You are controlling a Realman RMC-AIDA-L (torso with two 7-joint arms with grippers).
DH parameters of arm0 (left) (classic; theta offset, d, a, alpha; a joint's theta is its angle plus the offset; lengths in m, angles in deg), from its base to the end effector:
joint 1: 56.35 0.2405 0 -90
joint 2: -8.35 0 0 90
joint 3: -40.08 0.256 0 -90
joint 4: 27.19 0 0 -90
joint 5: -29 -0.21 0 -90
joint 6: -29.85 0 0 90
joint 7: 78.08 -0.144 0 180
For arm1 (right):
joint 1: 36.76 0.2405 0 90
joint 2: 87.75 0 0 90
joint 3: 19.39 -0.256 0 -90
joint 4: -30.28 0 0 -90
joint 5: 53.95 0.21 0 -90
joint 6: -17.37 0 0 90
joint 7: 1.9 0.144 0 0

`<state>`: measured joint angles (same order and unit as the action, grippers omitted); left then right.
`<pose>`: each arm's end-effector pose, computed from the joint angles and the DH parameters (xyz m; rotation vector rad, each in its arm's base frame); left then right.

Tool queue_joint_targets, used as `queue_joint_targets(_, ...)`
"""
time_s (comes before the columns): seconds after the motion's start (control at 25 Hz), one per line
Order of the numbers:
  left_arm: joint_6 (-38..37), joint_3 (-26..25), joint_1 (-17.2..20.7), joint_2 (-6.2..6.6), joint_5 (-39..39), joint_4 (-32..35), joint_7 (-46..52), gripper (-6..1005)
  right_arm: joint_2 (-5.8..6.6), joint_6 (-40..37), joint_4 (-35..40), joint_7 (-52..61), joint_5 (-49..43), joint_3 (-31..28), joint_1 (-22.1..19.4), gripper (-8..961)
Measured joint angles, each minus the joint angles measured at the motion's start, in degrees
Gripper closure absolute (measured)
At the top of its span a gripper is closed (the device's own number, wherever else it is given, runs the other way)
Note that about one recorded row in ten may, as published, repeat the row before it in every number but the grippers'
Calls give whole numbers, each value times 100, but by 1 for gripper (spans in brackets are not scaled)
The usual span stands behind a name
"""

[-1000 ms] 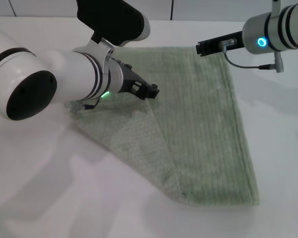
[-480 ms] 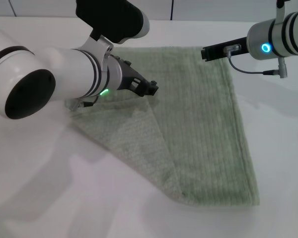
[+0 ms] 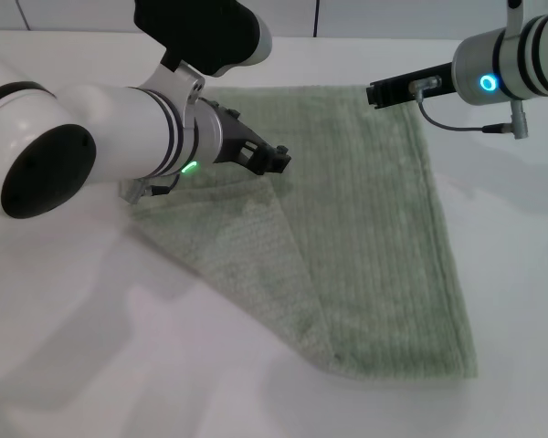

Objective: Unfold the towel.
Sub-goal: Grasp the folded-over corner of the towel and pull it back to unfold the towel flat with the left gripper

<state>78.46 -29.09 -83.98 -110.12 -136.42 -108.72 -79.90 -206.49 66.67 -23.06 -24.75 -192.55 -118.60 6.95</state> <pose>-0.1415 0.3654 -0.0642 -2.2825 -0.6408 0.1221 0.1640 0.4389 -0.0366 -2.2802 1.0850 0.0837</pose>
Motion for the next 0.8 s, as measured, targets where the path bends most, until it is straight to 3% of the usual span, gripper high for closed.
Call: queue_joint_targets(0.8, 39, 1, 143, 0, 1, -212, -11, 202, 0, 130, -105, 74, -70, 19, 12, 955)
